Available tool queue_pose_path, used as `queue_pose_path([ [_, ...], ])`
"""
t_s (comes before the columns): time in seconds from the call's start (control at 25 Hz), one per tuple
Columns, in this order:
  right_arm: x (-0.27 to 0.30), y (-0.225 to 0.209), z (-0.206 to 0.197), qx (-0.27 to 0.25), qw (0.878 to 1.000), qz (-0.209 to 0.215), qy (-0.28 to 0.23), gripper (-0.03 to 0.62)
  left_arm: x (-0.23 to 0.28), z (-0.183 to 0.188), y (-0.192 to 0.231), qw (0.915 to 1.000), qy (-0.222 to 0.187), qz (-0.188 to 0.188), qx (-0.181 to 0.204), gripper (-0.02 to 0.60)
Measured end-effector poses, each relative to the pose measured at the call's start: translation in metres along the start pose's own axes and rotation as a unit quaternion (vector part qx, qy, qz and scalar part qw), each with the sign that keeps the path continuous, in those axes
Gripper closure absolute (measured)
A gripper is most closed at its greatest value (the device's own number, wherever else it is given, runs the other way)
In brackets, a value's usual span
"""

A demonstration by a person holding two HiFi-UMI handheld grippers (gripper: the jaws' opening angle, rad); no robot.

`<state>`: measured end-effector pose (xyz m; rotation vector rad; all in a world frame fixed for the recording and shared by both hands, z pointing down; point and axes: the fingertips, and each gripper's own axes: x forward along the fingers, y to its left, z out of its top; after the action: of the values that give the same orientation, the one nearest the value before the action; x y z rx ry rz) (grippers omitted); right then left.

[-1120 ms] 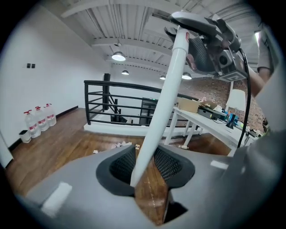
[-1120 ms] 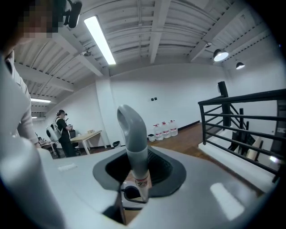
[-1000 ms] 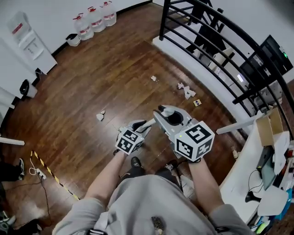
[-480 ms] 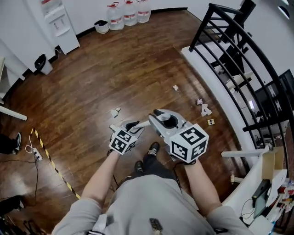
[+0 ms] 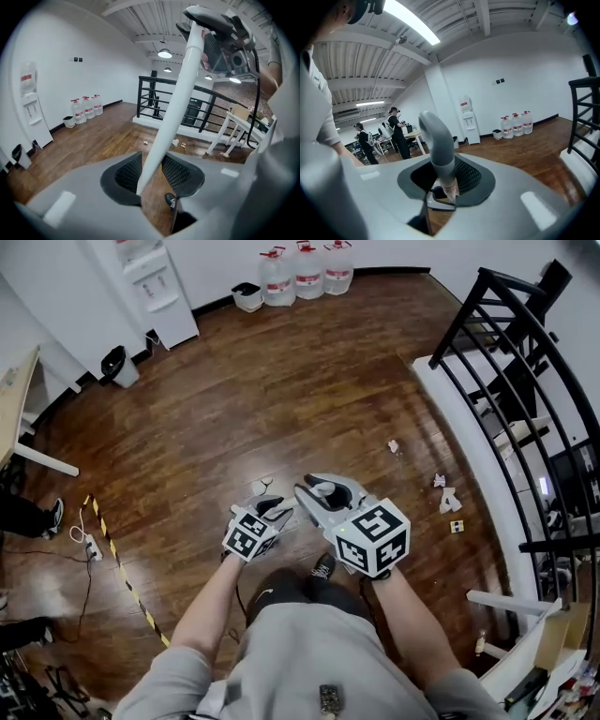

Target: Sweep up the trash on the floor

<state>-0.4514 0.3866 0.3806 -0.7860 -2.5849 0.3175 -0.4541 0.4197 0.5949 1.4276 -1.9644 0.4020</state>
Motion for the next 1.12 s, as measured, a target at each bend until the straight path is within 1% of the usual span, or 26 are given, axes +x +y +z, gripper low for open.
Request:
queue_pose_path([
  [0.2, 0.033, -0.043, -0.006, 0.016, 1.000, 0.003, 0.013, 0.507, 0.035, -0.003, 0.041, 0.9996, 0.027, 0.000, 0.008, 0.448],
  [0.32, 0.058, -0.061, -0.022, 0.041, 0.999, 0.002, 0.027, 0.507, 0.049, -0.019, 0.062, 0.9988, 0.048, -0.009, 0.007, 0.448],
  [0.44, 0.094, -0.085, -0.030, 0.056, 0.998, -0.001, 0.037, 0.507, 0.070, -0.030, 0.098, 0.9980, 0.062, -0.013, 0.006, 0.448],
  [0.52, 0.119, -0.103, -0.035, 0.068, 0.997, -0.009, 0.045, 0.507, 0.084, -0.036, 0.123, 0.9972, 0.071, -0.023, 0.009, 0.448],
  [0.64, 0.148, -0.133, -0.040, 0.090, 0.994, -0.029, 0.057, 0.507, 0.107, -0.039, 0.153, 0.9958, 0.082, -0.038, 0.018, 0.448],
  [0.76, 0.160, -0.165, -0.046, 0.111, 0.990, -0.050, 0.066, 0.507, 0.134, -0.036, 0.168, 0.9945, 0.088, -0.051, 0.024, 0.448],
  [0.84, 0.166, -0.181, -0.046, 0.108, 0.990, -0.064, 0.072, 0.507, 0.149, -0.031, 0.174, 0.9940, 0.089, -0.061, 0.023, 0.448],
  [1.0, 0.175, -0.205, -0.037, 0.089, 0.988, -0.101, 0.076, 0.507, 0.175, -0.016, 0.186, 0.9936, 0.075, -0.083, 0.015, 0.446],
  [1.12, 0.170, -0.227, -0.036, 0.098, 0.983, -0.139, 0.076, 0.507, 0.192, -0.001, 0.186, 0.9921, 0.066, -0.104, 0.020, 0.443],
])
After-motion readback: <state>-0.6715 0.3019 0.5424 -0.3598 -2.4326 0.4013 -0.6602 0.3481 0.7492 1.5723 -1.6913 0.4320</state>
